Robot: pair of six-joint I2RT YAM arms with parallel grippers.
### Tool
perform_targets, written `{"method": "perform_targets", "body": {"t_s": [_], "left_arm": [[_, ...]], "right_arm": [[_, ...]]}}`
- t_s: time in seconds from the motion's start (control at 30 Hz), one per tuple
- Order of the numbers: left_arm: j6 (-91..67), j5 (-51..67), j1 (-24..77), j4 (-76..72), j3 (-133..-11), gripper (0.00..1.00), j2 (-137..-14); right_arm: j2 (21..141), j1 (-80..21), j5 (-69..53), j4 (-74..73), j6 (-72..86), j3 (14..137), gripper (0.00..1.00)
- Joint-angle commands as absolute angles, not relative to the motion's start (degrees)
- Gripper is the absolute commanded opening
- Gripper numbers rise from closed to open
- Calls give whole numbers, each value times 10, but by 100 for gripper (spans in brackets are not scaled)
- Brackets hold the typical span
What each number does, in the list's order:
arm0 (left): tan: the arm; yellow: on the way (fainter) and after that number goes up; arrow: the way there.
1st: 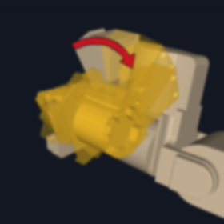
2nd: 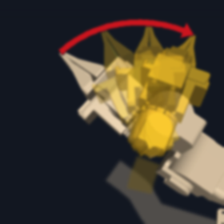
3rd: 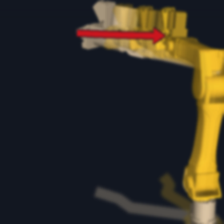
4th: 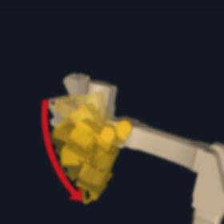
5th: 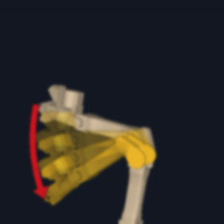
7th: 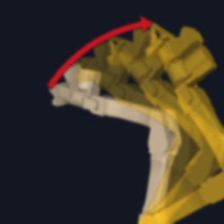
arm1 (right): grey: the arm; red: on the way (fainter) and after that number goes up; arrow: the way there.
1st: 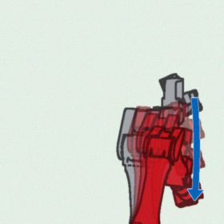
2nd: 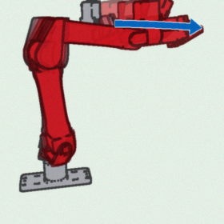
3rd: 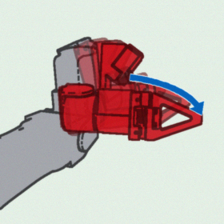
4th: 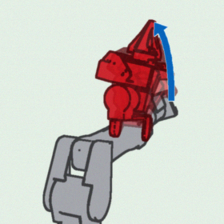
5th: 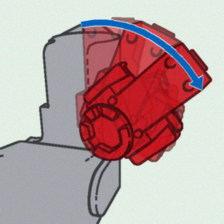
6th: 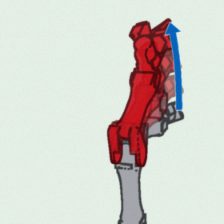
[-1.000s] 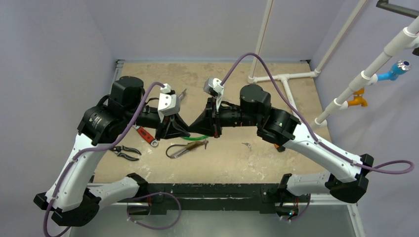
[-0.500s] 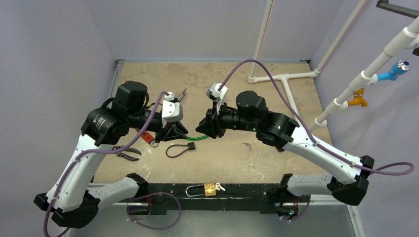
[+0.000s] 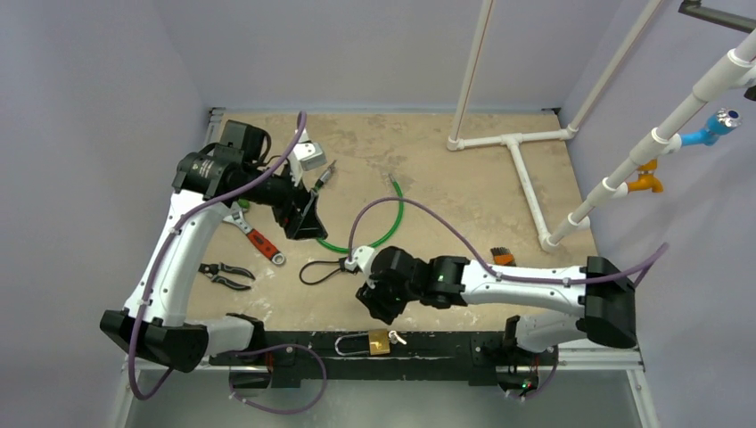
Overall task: Unlock with the key
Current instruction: Move the lock to the center of the board.
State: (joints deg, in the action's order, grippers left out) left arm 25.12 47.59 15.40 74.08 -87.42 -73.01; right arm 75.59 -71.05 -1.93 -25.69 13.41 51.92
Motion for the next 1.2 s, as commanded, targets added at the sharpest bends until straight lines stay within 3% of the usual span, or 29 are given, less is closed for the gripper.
{"method": "perform_targets", "body": {"t_s": [0.0,0.2,0.53,0.6,0.67,0.8,1.17], "left_arm": [[229,445,150,761,-891,90,-691],[220,409,150,780,-844,92,-651],[200,389,147,784,-846,93,-601],[203,383,147,786,-851,93,-596],[202,382,147,787,-859,93,-595],[192,387,146,780,-871,93,-595],[190,391,144,772,-868,92,-589]], "right_arm": [[793,-783,61,-205,136,513,48],[858,-858,109,-140,140,514,42],[966,-871,123,-63,136,505,35],[982,-871,122,-58,137,499,32],[989,-871,115,-46,142,490,17],[973,-871,154,-33,158,467,0],[819,-764,300,-35,216,405,0]]}}
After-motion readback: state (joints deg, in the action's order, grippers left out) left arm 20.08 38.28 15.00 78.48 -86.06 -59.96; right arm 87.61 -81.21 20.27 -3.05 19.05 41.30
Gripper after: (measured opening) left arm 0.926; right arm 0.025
